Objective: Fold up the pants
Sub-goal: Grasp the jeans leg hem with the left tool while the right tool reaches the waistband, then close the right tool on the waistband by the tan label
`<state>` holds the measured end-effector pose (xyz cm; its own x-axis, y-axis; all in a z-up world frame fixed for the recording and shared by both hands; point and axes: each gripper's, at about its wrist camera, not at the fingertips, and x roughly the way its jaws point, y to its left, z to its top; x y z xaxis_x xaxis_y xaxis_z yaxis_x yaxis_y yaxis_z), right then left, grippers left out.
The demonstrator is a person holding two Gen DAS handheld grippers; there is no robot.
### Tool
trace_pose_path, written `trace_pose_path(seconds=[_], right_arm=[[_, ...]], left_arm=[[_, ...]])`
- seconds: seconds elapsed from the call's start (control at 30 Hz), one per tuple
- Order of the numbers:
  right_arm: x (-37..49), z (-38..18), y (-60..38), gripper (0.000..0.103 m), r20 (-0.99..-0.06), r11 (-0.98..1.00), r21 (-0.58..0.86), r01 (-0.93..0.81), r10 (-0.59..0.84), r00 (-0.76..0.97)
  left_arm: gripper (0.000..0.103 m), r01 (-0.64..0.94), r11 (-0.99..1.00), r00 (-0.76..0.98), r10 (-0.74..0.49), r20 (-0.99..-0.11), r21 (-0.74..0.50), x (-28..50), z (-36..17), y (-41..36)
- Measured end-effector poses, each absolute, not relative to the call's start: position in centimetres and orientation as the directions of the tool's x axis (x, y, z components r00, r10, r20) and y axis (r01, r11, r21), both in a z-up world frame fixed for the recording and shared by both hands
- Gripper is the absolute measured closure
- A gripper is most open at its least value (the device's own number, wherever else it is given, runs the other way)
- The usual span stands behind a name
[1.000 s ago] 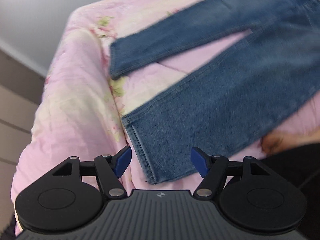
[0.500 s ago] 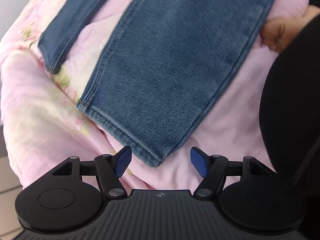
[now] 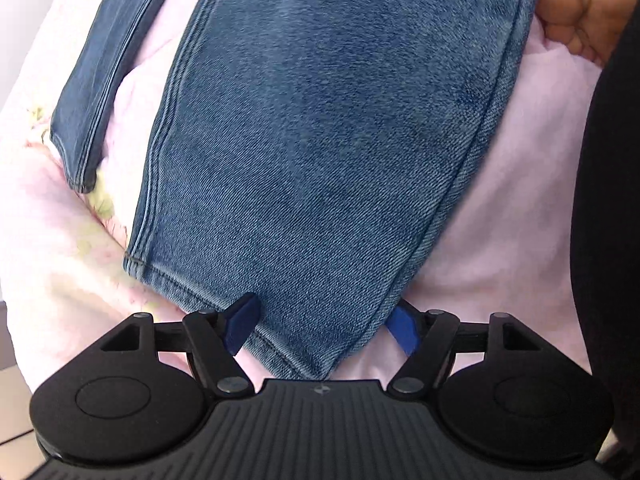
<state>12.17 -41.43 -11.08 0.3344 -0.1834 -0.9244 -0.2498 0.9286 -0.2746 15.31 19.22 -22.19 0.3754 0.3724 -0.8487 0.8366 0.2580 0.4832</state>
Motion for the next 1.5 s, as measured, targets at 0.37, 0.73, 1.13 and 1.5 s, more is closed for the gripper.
trace_pose_path(seconds=[0.37,0.73,1.13,1.5], right_arm=[[11.5,-12.8,-40.7,0.018,-0.944,0.711,-0.326,-0.623,-0.206,0.259],[14.0,-14.6,-41.5,0.018,-0.962,0.762,-0.273,-0.588,-0.222,0.159],[11.3,-12.5,-41.0,0.101,-0.894,0.725,-0.427,-0.541,-0.249,0.372],[9.7,-13.3,-42.1,0.05,-0.914,0.611,-0.398,-0.684,-0.205,0.349]], left_arm=[[0.052,0.754,0.394,0.377,0.397,-0.837,0.526,17.6,-21.3,18.7],[0.093,0.624,0.575,0.352,0.397,-0.848,0.529,22.8,-15.2,17.1],[0.092,0.505,0.647,0.419,0.394,-0.818,0.571,22.9,-10.6,15.3],[0.092,0.403,0.714,0.472,0.374,-0.798,0.572,23.4,-7.7,13.8]])
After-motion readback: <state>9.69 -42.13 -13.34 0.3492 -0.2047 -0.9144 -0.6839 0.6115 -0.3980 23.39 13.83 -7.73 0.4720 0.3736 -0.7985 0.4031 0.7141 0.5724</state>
